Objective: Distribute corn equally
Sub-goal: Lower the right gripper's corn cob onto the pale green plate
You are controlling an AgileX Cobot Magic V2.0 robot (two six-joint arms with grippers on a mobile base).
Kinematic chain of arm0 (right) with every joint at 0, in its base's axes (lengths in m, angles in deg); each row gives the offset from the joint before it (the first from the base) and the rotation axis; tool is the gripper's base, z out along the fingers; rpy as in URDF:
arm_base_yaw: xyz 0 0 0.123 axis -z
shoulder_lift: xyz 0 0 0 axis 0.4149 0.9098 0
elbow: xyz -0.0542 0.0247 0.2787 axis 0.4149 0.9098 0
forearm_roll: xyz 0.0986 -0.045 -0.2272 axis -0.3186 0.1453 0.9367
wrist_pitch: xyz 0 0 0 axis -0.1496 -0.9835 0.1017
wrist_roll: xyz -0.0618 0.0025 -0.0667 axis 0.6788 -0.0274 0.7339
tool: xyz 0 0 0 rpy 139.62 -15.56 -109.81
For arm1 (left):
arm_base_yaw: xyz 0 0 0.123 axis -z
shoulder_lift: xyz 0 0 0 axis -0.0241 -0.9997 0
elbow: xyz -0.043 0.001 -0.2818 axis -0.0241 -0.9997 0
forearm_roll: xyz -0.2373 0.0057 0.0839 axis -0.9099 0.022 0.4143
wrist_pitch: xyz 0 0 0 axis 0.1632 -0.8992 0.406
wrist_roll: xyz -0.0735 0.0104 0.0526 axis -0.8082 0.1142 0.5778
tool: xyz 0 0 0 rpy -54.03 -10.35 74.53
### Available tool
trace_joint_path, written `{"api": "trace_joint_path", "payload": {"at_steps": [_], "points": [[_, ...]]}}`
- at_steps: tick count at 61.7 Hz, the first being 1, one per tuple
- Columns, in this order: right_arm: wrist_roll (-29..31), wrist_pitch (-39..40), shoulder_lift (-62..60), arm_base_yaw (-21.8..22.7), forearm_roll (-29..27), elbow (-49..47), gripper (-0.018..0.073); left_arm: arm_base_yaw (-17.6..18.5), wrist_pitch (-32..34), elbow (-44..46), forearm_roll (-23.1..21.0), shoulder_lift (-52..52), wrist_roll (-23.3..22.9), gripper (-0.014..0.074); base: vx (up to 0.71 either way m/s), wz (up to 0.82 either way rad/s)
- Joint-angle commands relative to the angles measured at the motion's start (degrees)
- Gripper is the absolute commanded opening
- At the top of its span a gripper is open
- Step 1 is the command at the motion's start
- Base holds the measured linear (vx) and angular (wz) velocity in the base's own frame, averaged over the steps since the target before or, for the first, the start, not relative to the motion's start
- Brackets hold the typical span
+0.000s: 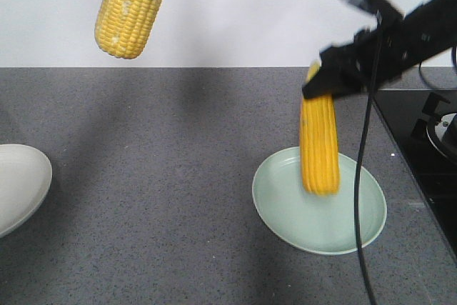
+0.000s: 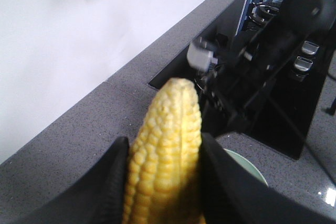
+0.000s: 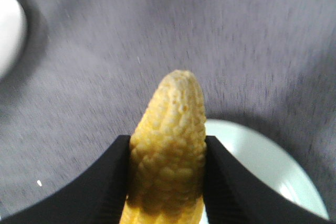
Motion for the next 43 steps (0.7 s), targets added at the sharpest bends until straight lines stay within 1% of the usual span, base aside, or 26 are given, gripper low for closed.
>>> {"api": "trace_joint_path", "payload": {"at_steps": [1,5,14,25,35,43], "points": [[4.6,-2.3,-3.2,0.2,-1.6,3.4,-0.0001,0.0,1.6,1.5,-2.4,2.3,-0.4,-0.0006,0.0,0.0],[5.8,-2.3,-3.2,0.2,-0.6,4.8,-0.0001,0.0,1.6,1.5,-2.4,2.3,-0.4,-0.0006,0.0,0.0],[5.8,-2.3,-3.2,0.2,2.7,4.8,0.0009,0.0,1.6,1.5,-2.4,2.3,-0.4,-0.0006,0.0,0.0],[5.7,-2.3,-3.2,0.2,5.5,4.8,0.0062,0.0,1.6,1.5,-2.4,2.3,-0.4,-0.0006,0.0,0.0],[5.6,-2.3,-3.2,0.2,6.1,4.8,0.0163,0.0,1.6,1.5,-2.4,2.3,-0.4,-0.0006,0.0,0.0],[5.5,-2.3,-3.2,0.2,6.1,4.8,0.0288,0.0,1.6,1.5,-2.4,2.3,-0.4,-0.0006,0.0,0.0]]}}
